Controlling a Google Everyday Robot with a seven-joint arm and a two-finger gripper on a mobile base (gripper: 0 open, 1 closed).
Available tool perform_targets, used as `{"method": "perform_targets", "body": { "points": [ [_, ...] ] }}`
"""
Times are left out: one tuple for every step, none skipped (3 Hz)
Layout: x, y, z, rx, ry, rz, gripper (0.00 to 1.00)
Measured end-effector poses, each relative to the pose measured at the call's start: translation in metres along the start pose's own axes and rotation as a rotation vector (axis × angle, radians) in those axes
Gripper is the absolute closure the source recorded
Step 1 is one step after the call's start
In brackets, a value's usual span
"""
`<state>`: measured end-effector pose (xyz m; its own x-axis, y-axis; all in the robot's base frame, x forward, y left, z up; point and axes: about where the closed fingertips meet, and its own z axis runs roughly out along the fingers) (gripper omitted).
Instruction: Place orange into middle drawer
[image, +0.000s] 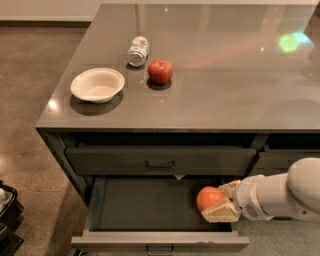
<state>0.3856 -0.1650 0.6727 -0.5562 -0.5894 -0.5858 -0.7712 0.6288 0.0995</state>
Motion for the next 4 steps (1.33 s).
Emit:
{"method": "perform_targets", "body": {
  "points": [
    [0.016,-0.003,0.041,-0.026,0.042,0.005,1.0],
    [0.019,-0.003,0.054,-0.035,0.054,0.005,1.0],
    [0.024,-0.005,0.054,-0.045,0.022,0.031,1.0],
    [0.021,-0.024,0.069,-0.056,-0.097,0.047,1.0]
  ]
}}
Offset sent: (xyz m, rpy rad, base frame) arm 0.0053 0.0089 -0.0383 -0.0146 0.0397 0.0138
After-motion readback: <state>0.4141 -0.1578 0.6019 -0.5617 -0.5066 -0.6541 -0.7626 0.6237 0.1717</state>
